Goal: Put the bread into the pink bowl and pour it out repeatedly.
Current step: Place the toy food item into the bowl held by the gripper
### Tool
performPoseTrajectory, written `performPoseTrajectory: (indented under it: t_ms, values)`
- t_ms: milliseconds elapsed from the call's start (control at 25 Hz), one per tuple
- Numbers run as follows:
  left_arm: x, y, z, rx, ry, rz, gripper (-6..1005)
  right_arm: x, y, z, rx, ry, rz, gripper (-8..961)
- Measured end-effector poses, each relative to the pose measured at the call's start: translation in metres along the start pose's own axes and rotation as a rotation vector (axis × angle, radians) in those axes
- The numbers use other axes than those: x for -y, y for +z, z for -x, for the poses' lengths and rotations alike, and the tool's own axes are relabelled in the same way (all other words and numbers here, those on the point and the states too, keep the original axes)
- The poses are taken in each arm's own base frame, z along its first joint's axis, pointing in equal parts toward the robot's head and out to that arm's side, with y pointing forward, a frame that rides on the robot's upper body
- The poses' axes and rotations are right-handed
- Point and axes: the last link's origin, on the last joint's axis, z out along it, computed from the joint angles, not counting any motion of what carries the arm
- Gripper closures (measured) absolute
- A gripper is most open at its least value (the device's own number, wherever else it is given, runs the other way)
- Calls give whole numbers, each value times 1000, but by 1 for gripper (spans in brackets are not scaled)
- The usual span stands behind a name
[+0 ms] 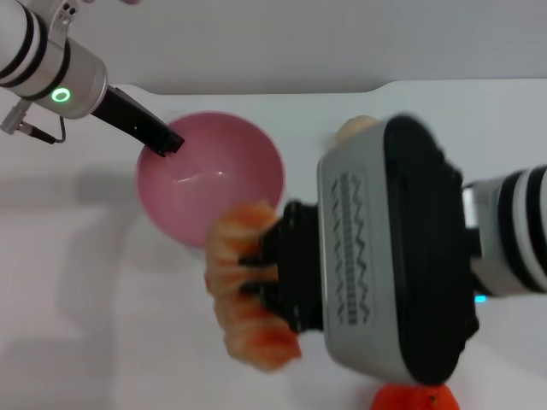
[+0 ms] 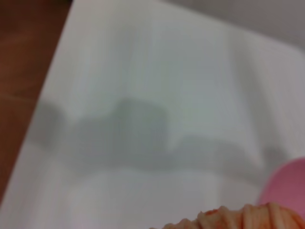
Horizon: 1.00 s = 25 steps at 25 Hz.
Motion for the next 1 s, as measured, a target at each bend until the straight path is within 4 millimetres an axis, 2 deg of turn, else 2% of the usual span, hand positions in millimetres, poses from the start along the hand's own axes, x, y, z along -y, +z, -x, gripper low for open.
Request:
performPoseTrajectory:
  t_ms: [320, 480, 600, 840, 1000]
  values:
    - [-8, 6, 0, 1, 6, 35, 957, 35, -11, 2, 87, 51, -187, 810]
    - [-11, 8, 3, -2, 5, 48, 957, 49, -11, -6, 110, 94, -267, 816]
    - [-12, 9, 4, -5, 3, 57, 958, 58, -3, -21, 92, 135, -305, 821]
    - [-16, 10, 4, -9, 9, 75, 958, 60, 11, -37, 59, 182, -288, 826]
    - [-22, 12, 2, -9, 26, 93, 957, 55, 21, -40, 43, 185, -251, 829]
